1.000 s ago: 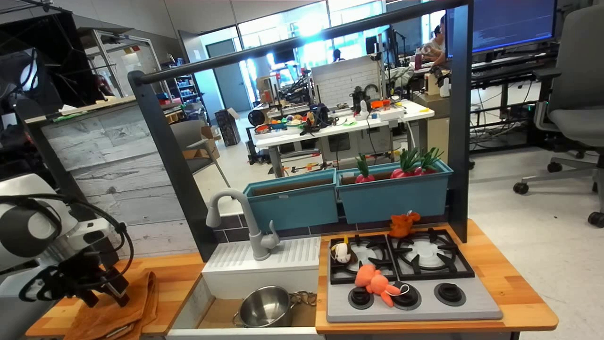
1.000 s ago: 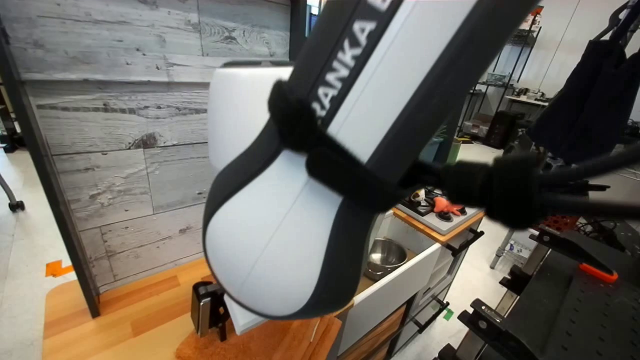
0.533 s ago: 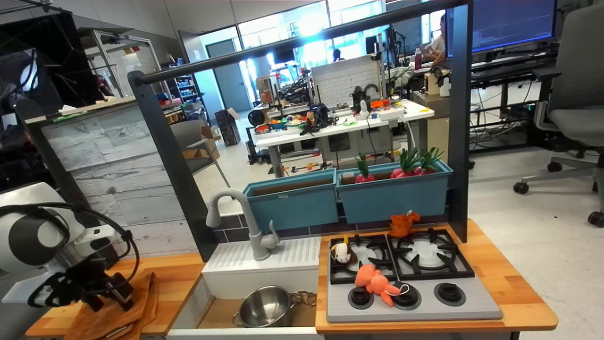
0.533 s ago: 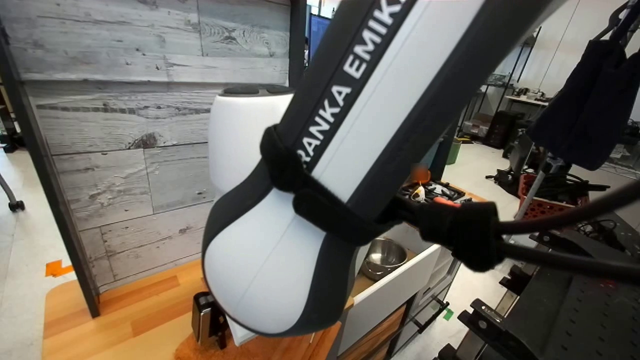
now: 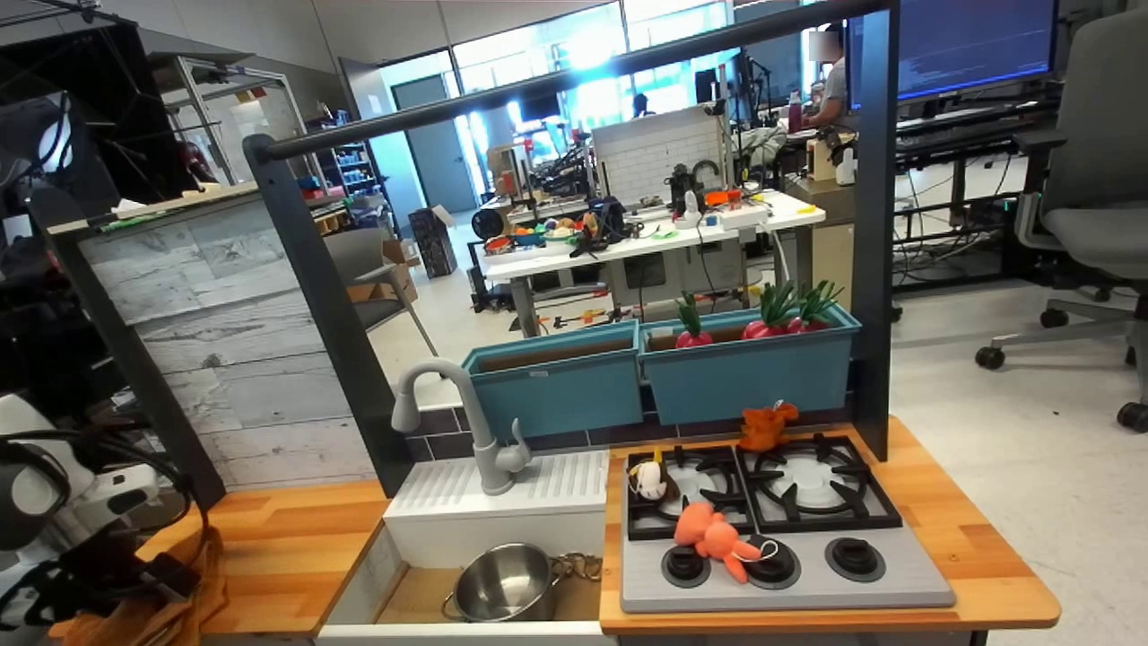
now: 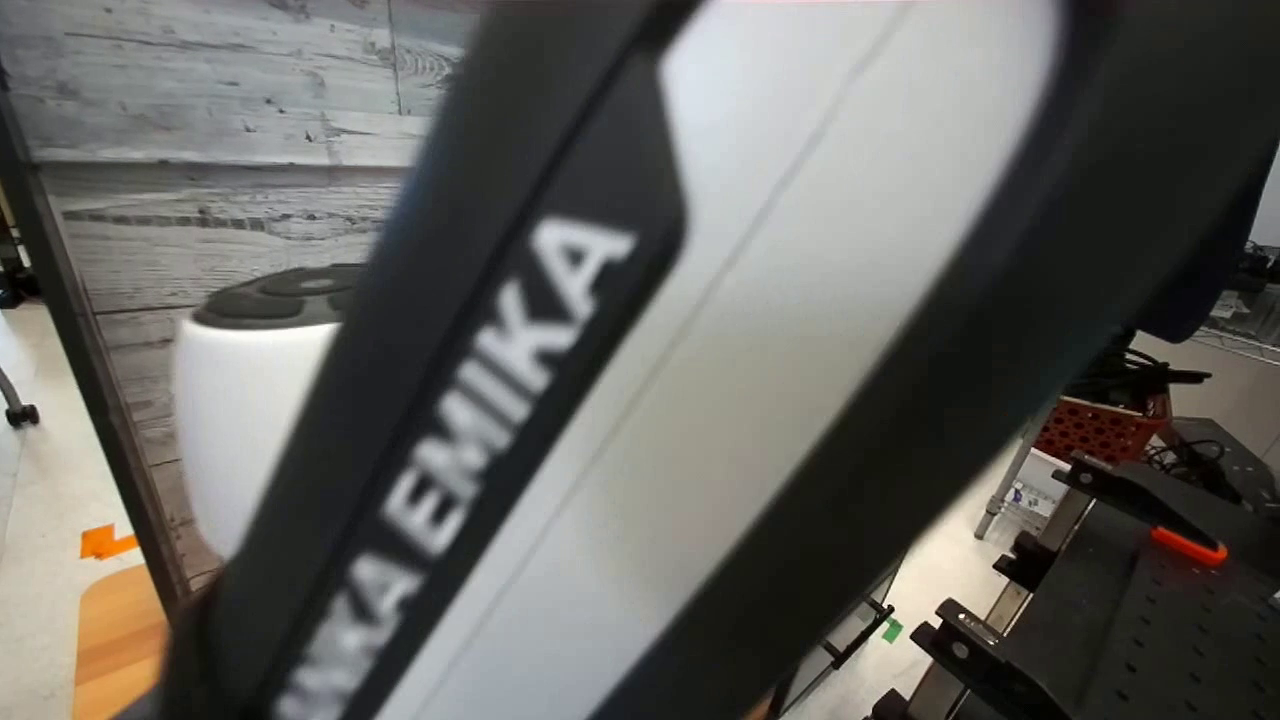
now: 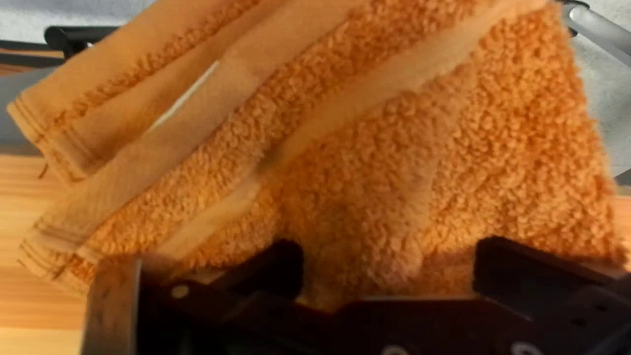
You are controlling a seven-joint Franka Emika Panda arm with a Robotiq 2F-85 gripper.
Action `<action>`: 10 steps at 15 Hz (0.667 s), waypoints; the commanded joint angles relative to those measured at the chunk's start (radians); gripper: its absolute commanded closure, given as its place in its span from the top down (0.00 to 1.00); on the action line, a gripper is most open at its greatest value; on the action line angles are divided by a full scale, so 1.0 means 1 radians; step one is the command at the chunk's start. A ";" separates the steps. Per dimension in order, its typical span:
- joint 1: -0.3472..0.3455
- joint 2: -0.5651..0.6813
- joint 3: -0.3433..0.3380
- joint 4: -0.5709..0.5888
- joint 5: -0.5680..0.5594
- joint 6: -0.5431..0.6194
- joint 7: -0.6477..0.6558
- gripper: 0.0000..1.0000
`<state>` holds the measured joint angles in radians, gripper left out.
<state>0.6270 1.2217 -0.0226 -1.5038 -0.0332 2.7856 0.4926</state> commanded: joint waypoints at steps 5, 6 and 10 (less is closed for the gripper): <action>0.008 0.160 -0.160 0.261 0.060 -0.017 0.152 1.00; -0.014 0.156 -0.175 0.244 0.070 -0.007 0.170 1.00; -0.161 0.156 -0.175 0.213 0.102 -0.022 0.203 1.00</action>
<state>0.5428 1.3405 -0.1981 -1.2997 0.0344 2.7799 0.6596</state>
